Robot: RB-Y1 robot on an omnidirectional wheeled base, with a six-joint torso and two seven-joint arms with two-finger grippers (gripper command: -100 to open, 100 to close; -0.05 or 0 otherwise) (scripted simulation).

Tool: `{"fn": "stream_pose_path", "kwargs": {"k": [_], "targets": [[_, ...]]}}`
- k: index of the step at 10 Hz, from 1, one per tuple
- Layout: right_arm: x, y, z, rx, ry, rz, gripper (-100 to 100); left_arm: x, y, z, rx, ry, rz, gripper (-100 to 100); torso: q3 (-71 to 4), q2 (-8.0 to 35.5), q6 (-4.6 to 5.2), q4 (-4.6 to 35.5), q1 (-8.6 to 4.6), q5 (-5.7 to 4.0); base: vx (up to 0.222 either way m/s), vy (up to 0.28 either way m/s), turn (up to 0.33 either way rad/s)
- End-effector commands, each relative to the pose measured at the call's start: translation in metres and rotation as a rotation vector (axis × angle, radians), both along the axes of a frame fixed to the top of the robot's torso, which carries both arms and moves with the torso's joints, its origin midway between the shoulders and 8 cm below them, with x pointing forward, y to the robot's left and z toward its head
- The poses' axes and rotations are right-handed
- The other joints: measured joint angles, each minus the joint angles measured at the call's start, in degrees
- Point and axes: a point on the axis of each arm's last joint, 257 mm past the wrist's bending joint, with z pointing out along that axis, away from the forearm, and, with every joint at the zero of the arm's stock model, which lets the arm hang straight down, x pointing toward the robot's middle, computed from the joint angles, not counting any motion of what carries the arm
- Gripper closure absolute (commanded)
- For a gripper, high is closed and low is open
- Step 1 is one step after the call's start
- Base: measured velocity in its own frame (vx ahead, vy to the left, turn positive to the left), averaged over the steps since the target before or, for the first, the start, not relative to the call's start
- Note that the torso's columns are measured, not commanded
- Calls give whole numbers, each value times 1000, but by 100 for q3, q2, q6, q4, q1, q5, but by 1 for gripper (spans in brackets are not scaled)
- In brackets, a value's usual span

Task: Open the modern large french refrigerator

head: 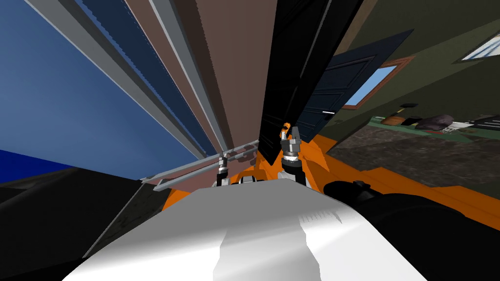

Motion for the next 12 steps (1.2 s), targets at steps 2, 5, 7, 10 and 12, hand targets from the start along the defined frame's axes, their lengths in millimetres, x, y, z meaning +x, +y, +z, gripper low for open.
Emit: {"fn": "stream_pose_path", "kwargs": {"k": [2,5,7,10,12], "targets": [[0,0,0,0,0,0,0,19,2,10,-3,-13,26,-100,2,2,10,-1,-1,2,-65,29,-89],[0,0,0,0,0,0,0,21,3,0,-8,11,43,-100,-5,-8,11,5,-11,-4,-53,25,-63],[0,0,0,0,0,0,0,10,1,8,0,-15,9,100,-1,-12,-13,-29,-3,11,88,-43,170],[0,0,0,0,0,0,0,-10,-2,5,3,-17,-26,100,-44,-86,10,-77,38,40,108,-54,150],[0,0,0,0,0,0,0,-29,-7,1,4,-17,-65,100,-25,-58,7,-68,32,39,92,-25,143]]}}
